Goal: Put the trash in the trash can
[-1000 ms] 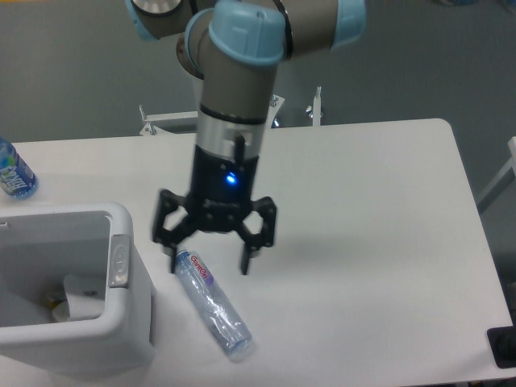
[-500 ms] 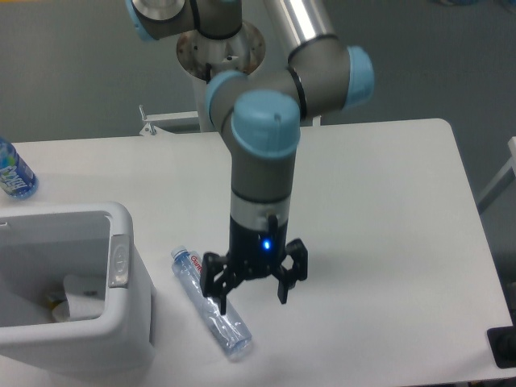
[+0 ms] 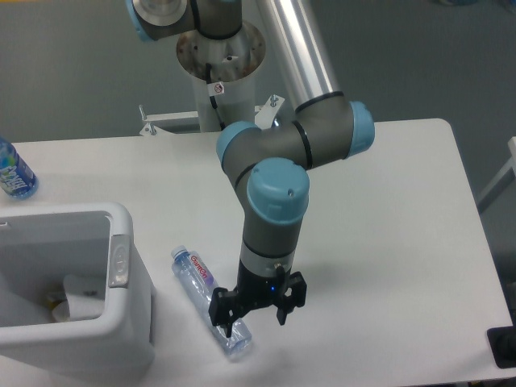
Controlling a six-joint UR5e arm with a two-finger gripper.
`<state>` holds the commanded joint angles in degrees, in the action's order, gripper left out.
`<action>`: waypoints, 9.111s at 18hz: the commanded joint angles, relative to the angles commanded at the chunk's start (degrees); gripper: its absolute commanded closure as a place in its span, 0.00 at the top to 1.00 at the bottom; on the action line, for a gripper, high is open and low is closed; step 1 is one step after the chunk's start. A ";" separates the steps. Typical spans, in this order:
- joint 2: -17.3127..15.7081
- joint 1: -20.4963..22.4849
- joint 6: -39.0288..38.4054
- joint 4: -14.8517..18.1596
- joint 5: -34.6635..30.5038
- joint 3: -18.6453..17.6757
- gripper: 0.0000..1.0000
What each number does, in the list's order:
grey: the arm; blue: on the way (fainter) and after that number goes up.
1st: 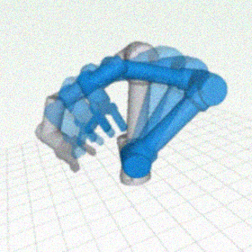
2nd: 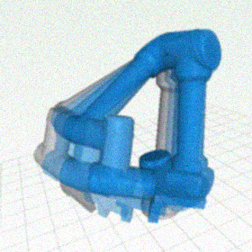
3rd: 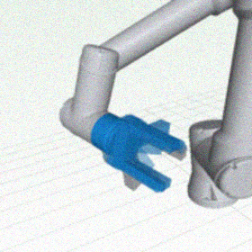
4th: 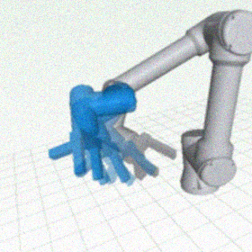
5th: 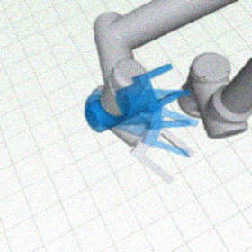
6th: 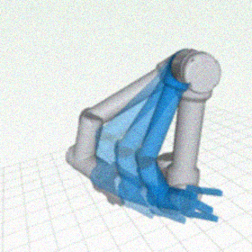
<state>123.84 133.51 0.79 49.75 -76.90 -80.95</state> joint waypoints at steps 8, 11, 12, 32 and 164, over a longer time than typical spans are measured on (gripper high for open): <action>2.63 -0.79 -1.67 -0.09 -0.88 -0.70 1.00; 3.69 -1.93 -1.41 -0.09 -2.90 -0.53 1.00; 3.69 -2.02 -1.41 -0.09 -2.90 -0.62 1.00; 7.47 -3.96 -1.67 -0.18 -6.59 -0.09 1.00; -21.09 7.03 49.39 15.20 -19.78 8.79 1.00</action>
<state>102.74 140.54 50.19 64.95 -96.68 -72.16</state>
